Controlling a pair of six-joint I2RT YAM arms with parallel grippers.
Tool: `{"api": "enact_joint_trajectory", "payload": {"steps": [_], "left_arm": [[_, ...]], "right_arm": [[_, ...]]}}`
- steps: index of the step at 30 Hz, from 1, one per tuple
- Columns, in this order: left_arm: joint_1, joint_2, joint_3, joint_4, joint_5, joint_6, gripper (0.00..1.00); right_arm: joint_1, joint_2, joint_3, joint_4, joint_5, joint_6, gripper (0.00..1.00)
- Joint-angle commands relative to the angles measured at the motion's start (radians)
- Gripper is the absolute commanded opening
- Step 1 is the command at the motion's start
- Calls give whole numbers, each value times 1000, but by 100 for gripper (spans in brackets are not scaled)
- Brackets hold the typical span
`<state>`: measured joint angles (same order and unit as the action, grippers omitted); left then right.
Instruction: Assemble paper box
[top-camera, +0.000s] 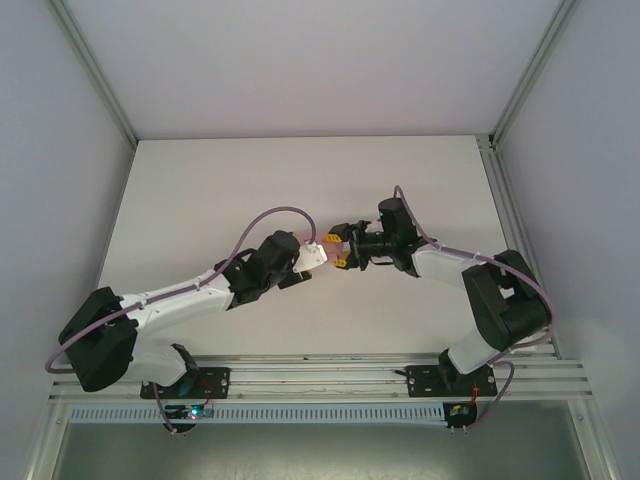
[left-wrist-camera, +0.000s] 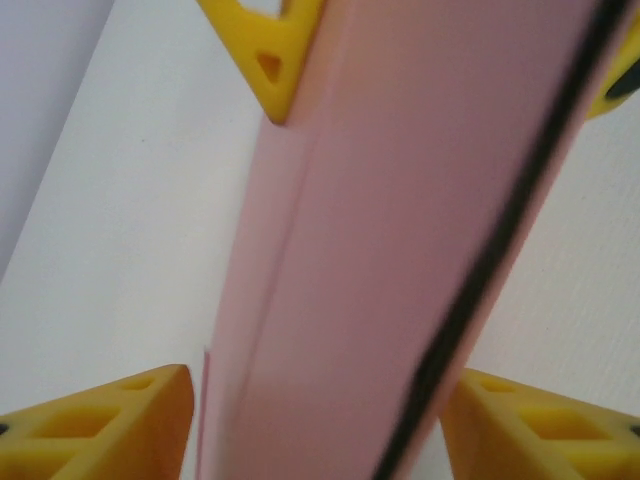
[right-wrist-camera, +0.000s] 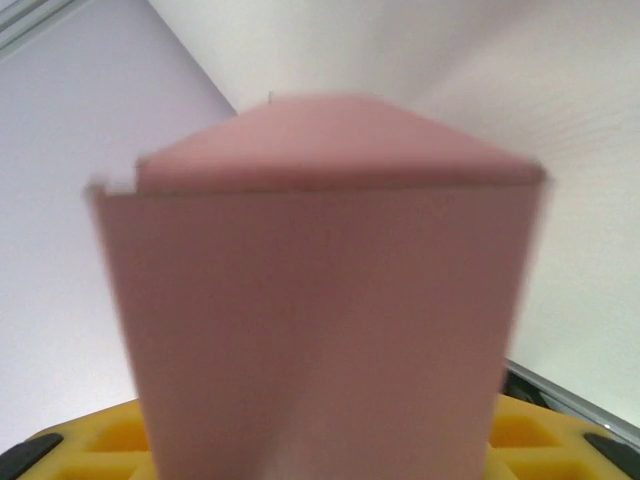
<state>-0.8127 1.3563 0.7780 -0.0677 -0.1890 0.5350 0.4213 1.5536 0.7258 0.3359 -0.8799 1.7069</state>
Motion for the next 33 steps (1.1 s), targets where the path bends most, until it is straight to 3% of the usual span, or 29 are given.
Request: {"api": "enact_joint_trajectory", "payload": {"steps": [1,4,6,8,9,11,16,20,22,25,27,29,31,33], "left_arm": [[-14,9,21,23,-21,23,60],[-13,9,17,32,-15,25,50],[-13,8,19,28,-10,23,48],[-12,9,19,28,-8,23,46],[-12,9,20,20,-3,25,46],[-10,8,31,-8,7,29,43],[28,15,148,-264,119,44,42],[62,48,270,-505,218,87,43],[72,81,319,-612,264,139,42],[84,158,405,-767,300,162,42],[91,219,455,-857,340,188,43],[95,282,497,-896,333,185,42],[101,342,546,-929,324,173,42],[104,382,589,-954,343,170,43]], "right_arm": [[2,-51,9,-14,-18,11,49],[3,-68,7,-30,-18,-5,52],[3,-79,-1,-47,-15,-20,64],[2,-97,-7,-70,-7,-53,64],[3,-106,-4,-103,-4,-83,71],[1,-135,2,-207,12,-170,98],[-43,-281,-10,-461,128,-407,98],[-126,-440,92,-834,376,-715,98],[-144,-516,162,-964,601,-860,98],[-99,-599,238,-1045,982,-1091,98],[-76,-633,230,-1026,1125,-1233,98],[-84,-662,184,-943,1070,-1327,98],[-104,-707,91,-819,964,-1308,98],[-122,-754,-22,-642,808,-1325,98]]}}
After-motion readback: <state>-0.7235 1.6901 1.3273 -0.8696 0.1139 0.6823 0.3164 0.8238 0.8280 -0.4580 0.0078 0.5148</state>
